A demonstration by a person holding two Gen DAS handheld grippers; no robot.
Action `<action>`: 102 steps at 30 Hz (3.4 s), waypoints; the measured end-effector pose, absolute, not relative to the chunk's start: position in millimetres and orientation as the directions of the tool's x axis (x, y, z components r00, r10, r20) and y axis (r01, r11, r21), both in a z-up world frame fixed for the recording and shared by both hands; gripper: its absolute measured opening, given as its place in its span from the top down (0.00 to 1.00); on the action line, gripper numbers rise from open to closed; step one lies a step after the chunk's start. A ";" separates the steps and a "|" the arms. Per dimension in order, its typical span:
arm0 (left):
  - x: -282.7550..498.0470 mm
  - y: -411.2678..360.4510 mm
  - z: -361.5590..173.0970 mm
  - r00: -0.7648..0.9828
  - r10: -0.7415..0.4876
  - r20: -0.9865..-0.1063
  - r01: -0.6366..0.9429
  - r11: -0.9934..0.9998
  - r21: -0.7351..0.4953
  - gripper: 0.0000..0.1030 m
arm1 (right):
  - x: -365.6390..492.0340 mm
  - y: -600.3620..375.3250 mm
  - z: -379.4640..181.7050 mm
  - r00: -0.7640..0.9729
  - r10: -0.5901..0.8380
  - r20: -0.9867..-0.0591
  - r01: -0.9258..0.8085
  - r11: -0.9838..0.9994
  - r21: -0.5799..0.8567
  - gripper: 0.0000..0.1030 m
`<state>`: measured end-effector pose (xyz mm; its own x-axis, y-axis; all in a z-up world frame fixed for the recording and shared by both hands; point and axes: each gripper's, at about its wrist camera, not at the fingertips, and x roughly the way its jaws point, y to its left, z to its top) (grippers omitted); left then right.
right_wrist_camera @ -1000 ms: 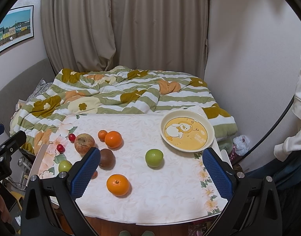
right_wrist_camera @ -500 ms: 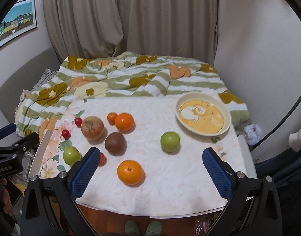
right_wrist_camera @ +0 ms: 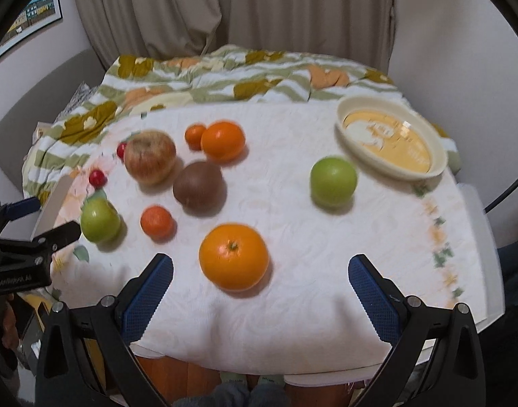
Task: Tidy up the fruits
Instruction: 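Grasp the green apple with the left tool while the right tool grasps the large orange, then carry the green apple with the left tool while the right tool carries the orange to the plate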
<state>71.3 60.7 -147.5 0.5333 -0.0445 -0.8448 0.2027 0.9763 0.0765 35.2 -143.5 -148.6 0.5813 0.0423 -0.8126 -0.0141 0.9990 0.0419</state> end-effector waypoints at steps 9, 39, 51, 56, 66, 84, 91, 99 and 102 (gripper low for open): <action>93.6 52.7 -186.1 0.454 -0.051 -0.890 0.251 0.965 0.073 0.15 | 44.2 -137.8 -183.9 0.517 0.052 -0.854 -0.025 0.999 0.046 0.00; 88.2 57.5 -196.7 0.414 -0.091 -0.906 0.270 0.962 0.027 0.39 | 70.2 -121.6 -202.2 0.462 0.081 -0.883 -0.118 0.993 0.029 0.46; 75.1 70.3 -164.2 0.454 -0.098 -0.885 0.208 0.978 -0.001 0.39 | 66.1 -124.6 -174.7 0.476 0.112 -0.872 -0.125 0.990 0.059 0.47; 76.0 60.0 -135.2 0.494 -0.083 -0.866 0.190 0.982 0.014 0.39 | 65.7 -134.4 -145.6 0.517 0.119 -0.848 -0.123 0.990 0.064 0.47; 98.9 5.1 -73.9 0.592 -0.059 -0.804 0.124 0.992 0.019 0.39 | 88.3 -199.1 -95.1 0.578 0.152 -0.802 -0.141 0.986 0.085 0.47; 194.1 -187.9 -58.3 0.606 -0.205 -0.769 0.198 0.975 -0.104 0.39 | 178.1 -353.8 -82.3 0.591 0.154 -0.791 -0.191 0.980 0.049 0.47; 237.3 -242.9 -83.9 0.524 -0.286 -0.802 0.334 0.936 -0.115 0.39 | 197.9 -391.6 -95.1 0.582 0.116 -0.805 -0.100 0.992 0.071 0.47; 275.5 -292.8 -122.5 0.416 -0.343 -0.842 0.468 0.875 -0.126 0.39 | 203.6 -419.2 -108.8 0.568 0.062 -0.821 0.026 0.995 0.093 0.47; 286.2 -306.6 -136.4 0.387 -0.348 -0.854 0.499 0.858 -0.123 0.39 | 202.6 -427.8 -114.4 0.560 0.045 -0.827 0.067 0.993 0.099 0.47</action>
